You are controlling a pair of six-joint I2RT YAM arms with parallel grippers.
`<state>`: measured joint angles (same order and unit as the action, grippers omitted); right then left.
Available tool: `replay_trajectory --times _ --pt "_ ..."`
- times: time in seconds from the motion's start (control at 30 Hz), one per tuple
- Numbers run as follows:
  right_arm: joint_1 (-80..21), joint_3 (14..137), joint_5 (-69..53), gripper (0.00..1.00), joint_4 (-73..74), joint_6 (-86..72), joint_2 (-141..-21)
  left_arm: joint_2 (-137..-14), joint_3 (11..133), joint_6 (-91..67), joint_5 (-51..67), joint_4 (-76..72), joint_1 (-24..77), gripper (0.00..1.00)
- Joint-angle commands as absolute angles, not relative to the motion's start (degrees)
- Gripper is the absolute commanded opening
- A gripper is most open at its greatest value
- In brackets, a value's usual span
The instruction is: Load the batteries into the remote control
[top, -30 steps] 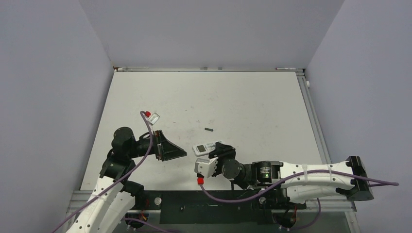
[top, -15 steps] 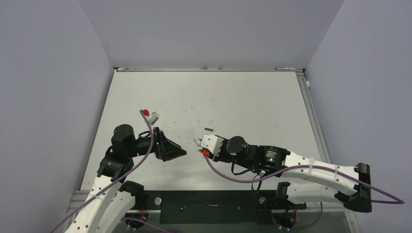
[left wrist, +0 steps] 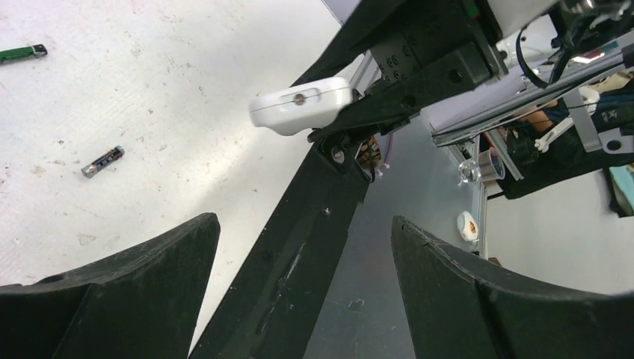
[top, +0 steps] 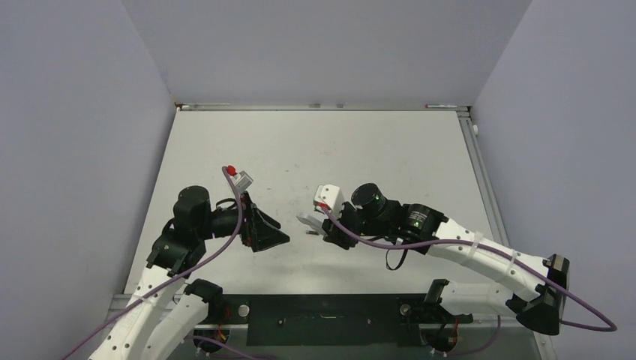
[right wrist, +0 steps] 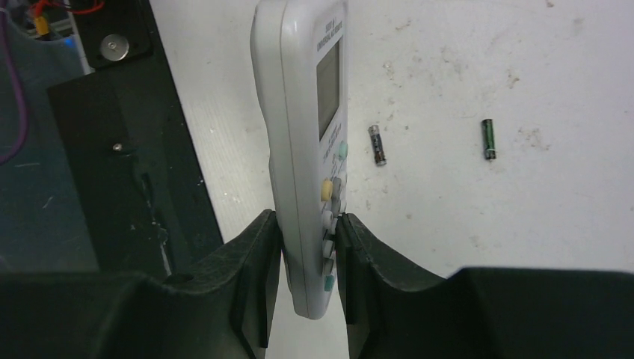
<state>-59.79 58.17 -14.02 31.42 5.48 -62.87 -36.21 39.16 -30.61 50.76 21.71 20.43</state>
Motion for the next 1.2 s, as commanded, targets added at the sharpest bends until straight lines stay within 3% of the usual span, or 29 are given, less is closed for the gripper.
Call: replay_trajectory --times 0.0,0.13,0.53,0.87,1.17 --pt "-56.92 62.28 -26.2 0.09 34.1 1.26 -65.12 -36.83 44.2 -23.47 46.83 26.3 24.77 0.82" --pt "-55.73 63.28 -35.0 0.09 36.84 0.21 -67.64 -37.67 46.27 -20.34 41.95 29.84 29.22 0.82" --pt "-55.29 64.48 -53.72 0.09 37.62 0.04 -71.4 -38.97 47.29 -18.9 44.04 29.74 32.17 0.83" --pt "-54.75 65.57 -58.74 0.09 35.92 -1.7 -74.57 -38.47 46.2 -19.63 48.42 27.16 35.54 0.81" --pt "-54.67 65.32 -62.94 0.09 32.34 -3.79 -74.86 -38.13 44.7 -21.18 52.7 23.96 36.69 0.72"
